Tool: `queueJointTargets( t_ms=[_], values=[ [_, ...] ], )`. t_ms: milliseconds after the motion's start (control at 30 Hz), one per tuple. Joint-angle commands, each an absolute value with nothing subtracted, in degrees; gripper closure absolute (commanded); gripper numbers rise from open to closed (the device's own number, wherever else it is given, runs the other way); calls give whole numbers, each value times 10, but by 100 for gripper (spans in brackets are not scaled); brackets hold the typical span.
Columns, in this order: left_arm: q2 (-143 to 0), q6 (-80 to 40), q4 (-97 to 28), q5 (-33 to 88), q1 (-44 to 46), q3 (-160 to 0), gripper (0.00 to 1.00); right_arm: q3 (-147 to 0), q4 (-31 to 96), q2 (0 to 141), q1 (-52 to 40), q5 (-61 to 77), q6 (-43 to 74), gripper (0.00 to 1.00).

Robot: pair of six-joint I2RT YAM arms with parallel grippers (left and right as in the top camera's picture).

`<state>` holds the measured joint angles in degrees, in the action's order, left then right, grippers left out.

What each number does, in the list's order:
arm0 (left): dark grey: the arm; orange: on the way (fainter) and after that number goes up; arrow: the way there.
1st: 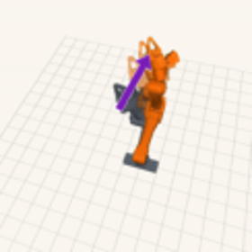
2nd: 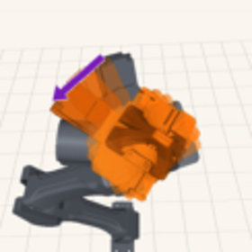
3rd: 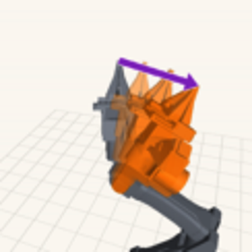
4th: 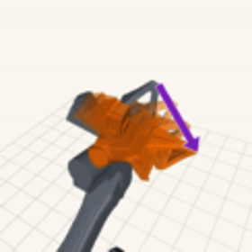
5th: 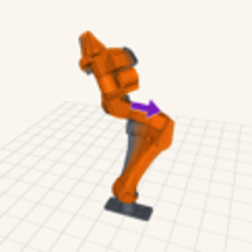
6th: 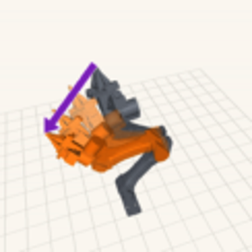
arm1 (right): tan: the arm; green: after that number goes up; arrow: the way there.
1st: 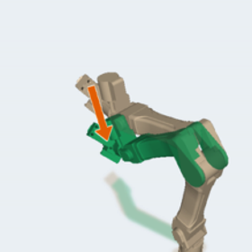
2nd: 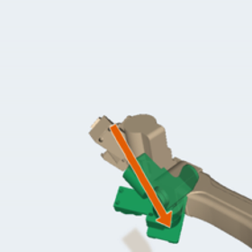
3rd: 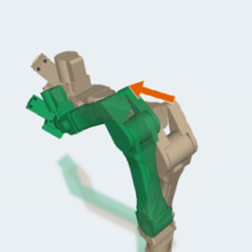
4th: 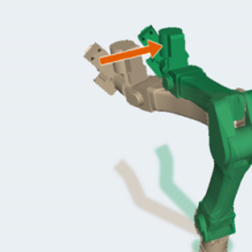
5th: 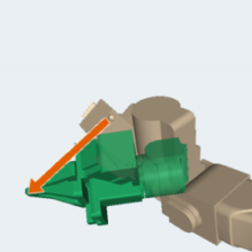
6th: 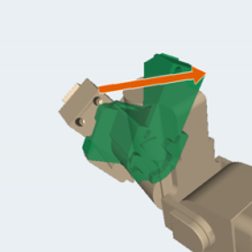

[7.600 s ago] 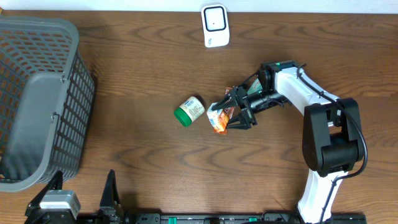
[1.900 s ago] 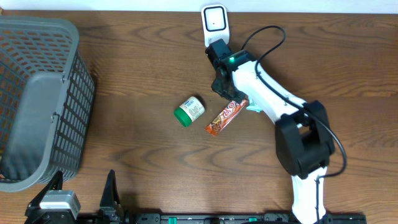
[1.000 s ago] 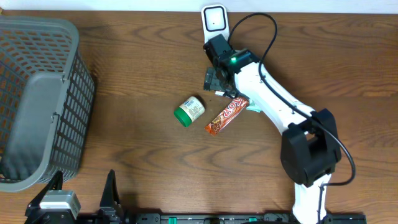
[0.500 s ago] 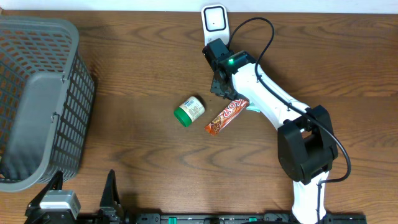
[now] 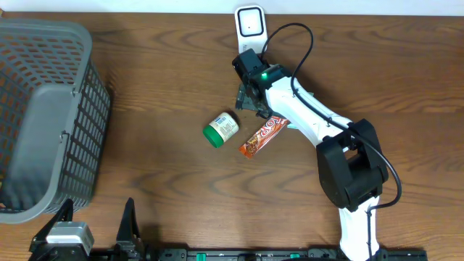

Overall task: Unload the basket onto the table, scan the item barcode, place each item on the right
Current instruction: 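Close the right gripper on the orange Kleenex packet near the scanner, then lift the orange packet with the right gripper toward the scanner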

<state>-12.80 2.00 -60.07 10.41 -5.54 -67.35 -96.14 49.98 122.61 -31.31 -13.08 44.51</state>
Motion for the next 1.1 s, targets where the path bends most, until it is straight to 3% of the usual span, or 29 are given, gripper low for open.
queueJointTargets(
  t_ms=[0,600,700,867,1067],
  values=[
    [-126,29,-600,110,-58,-674,2,-959,491,1249,-316,-151,448,1],
    [-126,29,-600,110,-58,-674,2,-958,459,1325,-316,-203,418,1],
    [-126,29,-600,110,-58,-674,2,-958,467,1325,-317,-203,415,9],
    [-126,29,-600,110,-58,-674,2,-952,472,1325,-318,-203,415,36],
    [-126,29,-600,110,-58,-674,2,-959,492,1320,-317,-190,414,50]
  ],
)
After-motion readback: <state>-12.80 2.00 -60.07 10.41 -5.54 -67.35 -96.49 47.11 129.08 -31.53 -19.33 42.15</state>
